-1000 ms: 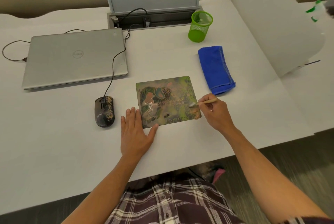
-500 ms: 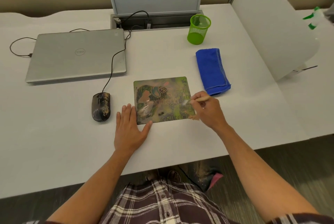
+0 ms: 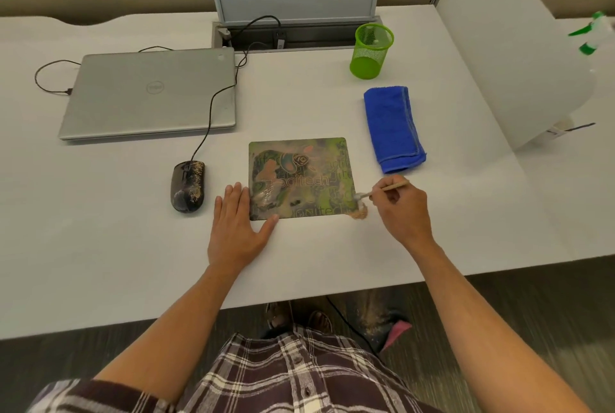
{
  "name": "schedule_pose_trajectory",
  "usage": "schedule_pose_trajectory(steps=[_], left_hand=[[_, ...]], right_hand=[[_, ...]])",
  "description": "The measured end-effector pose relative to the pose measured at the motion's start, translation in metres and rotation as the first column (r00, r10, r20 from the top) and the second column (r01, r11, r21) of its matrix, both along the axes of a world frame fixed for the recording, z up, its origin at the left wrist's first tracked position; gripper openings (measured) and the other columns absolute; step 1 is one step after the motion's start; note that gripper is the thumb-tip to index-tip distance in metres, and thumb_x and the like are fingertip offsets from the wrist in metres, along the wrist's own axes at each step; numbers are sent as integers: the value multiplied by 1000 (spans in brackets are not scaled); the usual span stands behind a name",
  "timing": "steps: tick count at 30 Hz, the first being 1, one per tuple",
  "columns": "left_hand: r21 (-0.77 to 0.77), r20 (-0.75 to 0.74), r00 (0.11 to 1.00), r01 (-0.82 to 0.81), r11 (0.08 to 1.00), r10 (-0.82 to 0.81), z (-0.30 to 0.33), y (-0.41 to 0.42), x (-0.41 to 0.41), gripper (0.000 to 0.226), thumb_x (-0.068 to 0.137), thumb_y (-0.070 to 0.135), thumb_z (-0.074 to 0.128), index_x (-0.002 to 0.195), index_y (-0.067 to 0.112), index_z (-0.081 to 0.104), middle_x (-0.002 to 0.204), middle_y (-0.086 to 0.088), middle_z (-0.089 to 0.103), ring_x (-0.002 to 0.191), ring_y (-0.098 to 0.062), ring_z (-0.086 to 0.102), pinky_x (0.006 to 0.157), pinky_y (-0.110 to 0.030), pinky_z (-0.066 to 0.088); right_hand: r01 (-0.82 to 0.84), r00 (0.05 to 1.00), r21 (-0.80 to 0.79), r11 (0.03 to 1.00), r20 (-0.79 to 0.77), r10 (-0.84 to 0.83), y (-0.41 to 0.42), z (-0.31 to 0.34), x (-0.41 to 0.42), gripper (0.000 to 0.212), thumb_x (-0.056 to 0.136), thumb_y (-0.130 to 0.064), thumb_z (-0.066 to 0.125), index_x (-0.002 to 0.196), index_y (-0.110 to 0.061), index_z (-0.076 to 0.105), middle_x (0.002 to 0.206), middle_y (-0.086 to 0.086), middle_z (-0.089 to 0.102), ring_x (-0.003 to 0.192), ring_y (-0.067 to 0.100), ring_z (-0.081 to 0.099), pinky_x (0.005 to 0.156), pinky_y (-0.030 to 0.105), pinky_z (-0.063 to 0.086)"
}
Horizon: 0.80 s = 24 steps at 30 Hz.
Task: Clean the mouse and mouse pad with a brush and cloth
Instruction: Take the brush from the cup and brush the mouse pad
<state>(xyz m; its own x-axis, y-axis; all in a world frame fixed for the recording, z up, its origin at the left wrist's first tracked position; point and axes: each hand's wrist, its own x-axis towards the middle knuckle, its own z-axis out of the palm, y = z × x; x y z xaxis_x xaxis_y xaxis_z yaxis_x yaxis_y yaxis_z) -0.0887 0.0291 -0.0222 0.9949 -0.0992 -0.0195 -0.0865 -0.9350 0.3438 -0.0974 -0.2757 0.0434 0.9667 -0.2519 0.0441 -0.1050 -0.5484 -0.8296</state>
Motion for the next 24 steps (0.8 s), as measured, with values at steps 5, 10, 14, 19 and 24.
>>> schedule_pose_trajectory(steps=[5,10,14,19,24], left_hand=[[10,-5,1000,8,1000,-8,1,0,-1,90,88,71,30,154,10,16,162,-10,12,149,-19,-2,121,-38,-4],[12,-2,1000,13,1000,-13,1,0,-1,89,89,71,30,154,12,15,162,-10,11,149,-20,-2,121,-38,-4],[5,-2,1000,4,1000,-4,0,1,-1,89,88,70,30,154,12,18,161,-10,12,149,-21,-1,121,-38,-3],[19,-15,1000,10,1000,-9,0,0,0,90,88,72,28,154,13,15,162,-9,9,149,-19,-4,121,-37,-6],[13,-18,1000,8,1000,-7,1,0,0,90,88,72,27,154,12,14,162,-9,9,149,-19,-4,121,-37,-6]], right_hand=[[-110,991,75,991,-68,116,17,-6,-3,5,89,-18,64,85,-22,64,79,-13,67,74,-1,63,56,11,48],[-51,994,21,998,-100,53,-6,-9,-16,10,86,-19,68,81,-27,65,78,-11,69,72,2,64,58,11,49],[36,996,65,997,-80,-31,-9,-2,-6,6,89,-27,67,85,-22,67,79,-5,72,72,7,70,67,23,57],[191,982,176,966,-30,-188,6,4,36,27,96,-29,58,90,-5,69,76,5,73,65,12,72,65,32,61],[219,976,87,972,-15,-219,13,5,78,34,100,-29,50,88,-2,67,78,7,73,67,14,72,60,23,57]])
